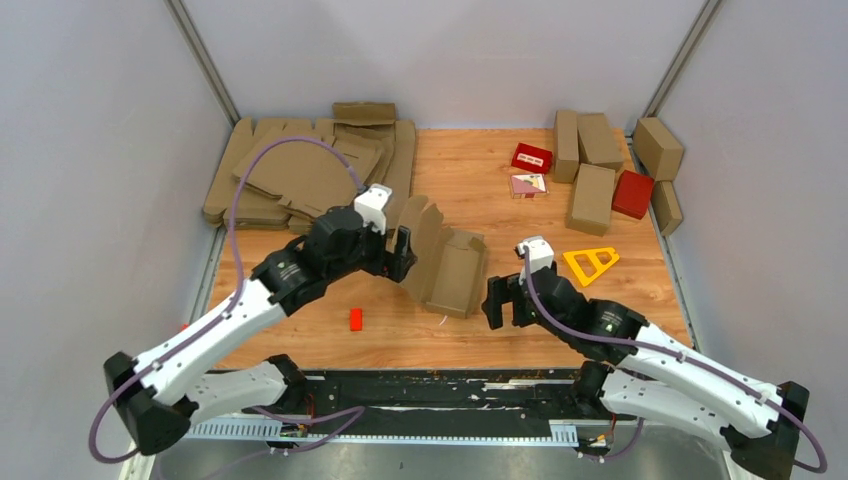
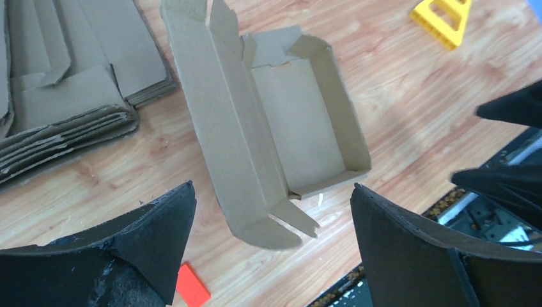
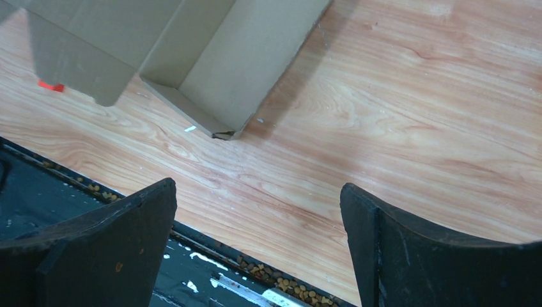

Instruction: Fold the paper box

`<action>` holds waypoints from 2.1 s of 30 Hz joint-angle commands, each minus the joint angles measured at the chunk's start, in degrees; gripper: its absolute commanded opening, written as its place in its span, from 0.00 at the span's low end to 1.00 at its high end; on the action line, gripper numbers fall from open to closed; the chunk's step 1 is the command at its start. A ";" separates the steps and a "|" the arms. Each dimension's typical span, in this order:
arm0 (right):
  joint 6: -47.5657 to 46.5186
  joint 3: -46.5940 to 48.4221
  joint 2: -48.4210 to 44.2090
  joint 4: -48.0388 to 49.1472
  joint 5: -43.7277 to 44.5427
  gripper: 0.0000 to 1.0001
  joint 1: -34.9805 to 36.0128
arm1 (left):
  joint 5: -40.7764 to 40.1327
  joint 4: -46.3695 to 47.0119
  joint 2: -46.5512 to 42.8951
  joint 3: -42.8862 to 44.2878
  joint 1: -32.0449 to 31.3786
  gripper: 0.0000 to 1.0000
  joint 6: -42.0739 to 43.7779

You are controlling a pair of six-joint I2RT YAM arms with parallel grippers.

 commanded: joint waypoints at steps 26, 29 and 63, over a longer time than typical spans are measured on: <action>-2.47 17.29 43.48 18.20 -6.68 0.79 -23.63 | -0.13 39.36 -6.97 -40.80 -15.83 0.56 -33.51; -2.80 17.99 46.17 19.48 -7.44 0.75 -25.23 | -2.42 40.97 -4.52 -40.87 -15.81 0.46 -33.57; -1.36 4.53 35.38 20.03 -18.88 0.58 -19.23 | -7.50 46.42 1.19 -40.89 -11.68 0.12 -25.13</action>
